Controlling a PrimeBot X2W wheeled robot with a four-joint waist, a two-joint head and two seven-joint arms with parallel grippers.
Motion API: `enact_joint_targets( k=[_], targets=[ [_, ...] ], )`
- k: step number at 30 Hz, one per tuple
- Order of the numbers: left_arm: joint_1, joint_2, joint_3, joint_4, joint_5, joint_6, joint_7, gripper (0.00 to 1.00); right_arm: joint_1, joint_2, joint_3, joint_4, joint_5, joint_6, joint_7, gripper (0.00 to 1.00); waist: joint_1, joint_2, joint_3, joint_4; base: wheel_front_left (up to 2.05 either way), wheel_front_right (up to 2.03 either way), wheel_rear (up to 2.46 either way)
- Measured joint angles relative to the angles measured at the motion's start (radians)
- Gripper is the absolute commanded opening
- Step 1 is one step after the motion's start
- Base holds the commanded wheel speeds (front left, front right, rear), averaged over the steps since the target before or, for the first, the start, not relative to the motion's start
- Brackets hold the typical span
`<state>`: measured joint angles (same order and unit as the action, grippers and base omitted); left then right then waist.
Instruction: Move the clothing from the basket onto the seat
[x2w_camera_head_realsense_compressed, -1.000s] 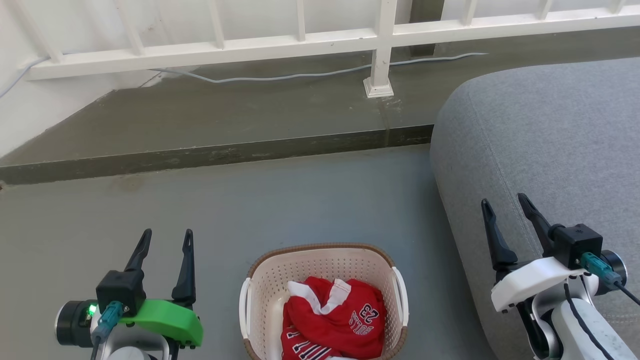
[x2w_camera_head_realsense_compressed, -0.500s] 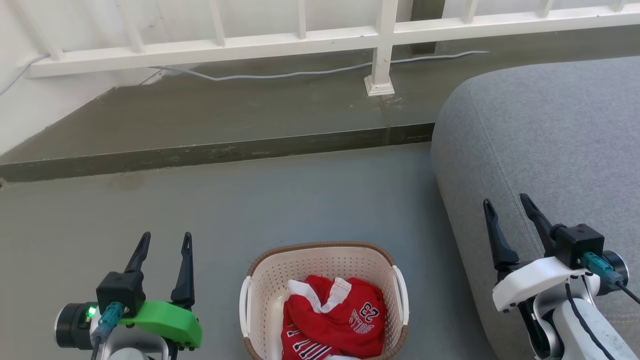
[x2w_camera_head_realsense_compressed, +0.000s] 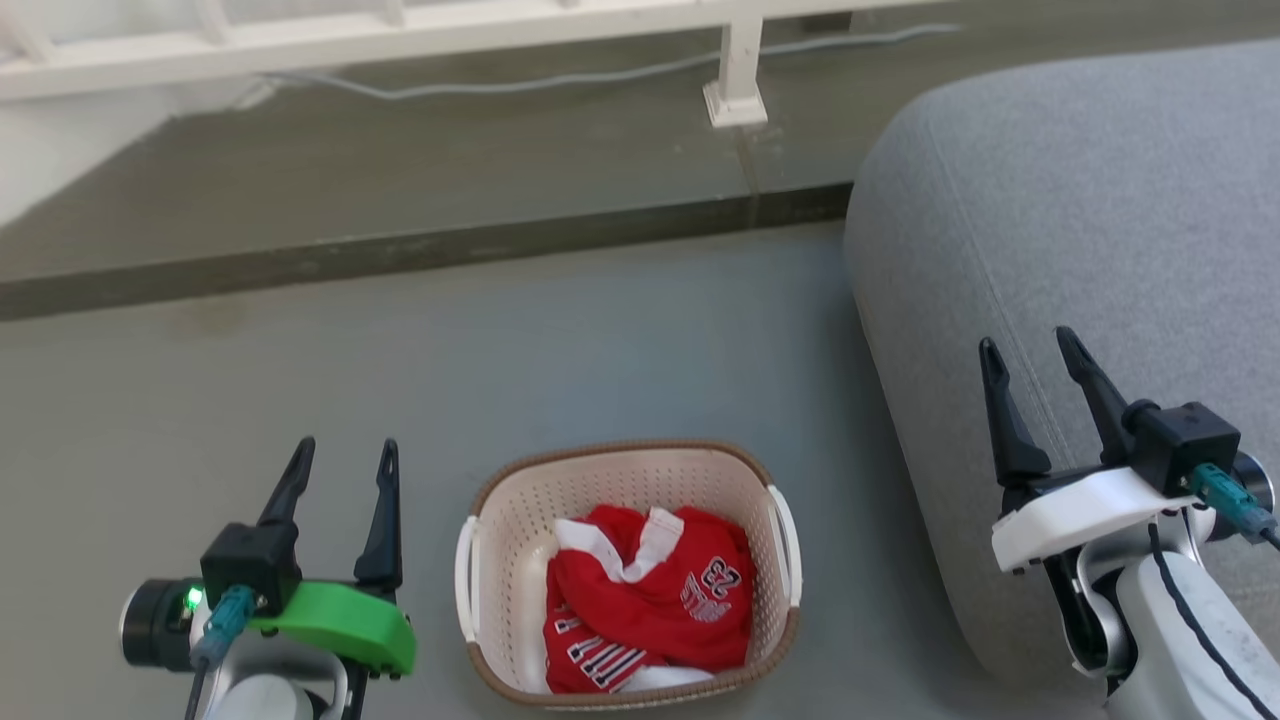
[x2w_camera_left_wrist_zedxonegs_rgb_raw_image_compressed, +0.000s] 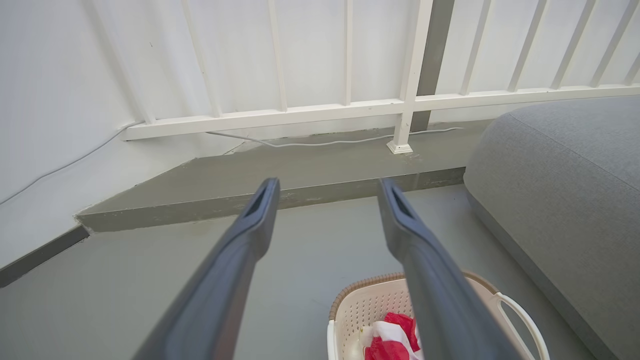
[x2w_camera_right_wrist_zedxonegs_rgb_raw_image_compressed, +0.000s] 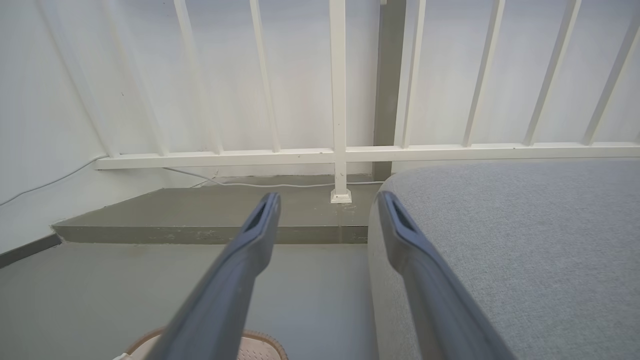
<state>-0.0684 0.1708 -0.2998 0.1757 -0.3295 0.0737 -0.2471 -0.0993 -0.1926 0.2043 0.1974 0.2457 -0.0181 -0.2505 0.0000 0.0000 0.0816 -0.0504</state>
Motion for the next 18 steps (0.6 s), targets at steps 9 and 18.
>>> enact_joint_targets(
  k=[9,18],
  targets=[
    [-0.066,-0.006,-0.027,-0.013,0.029,-0.007,0.019,1.0,-0.054,0.002,-0.021,-0.052,0.001,0.007,-0.001,1.0,0.0,0.0,0.106,-0.035,0.0,0.0,0.0],
    [-0.137,-0.019,-0.08,0.039,0.051,-0.04,0.072,1.0,-0.123,0.015,-0.033,-0.098,0.002,0.02,-0.001,1.0,0.0,0.0,0.226,-0.081,0.0,0.0,0.0]
  ],
)
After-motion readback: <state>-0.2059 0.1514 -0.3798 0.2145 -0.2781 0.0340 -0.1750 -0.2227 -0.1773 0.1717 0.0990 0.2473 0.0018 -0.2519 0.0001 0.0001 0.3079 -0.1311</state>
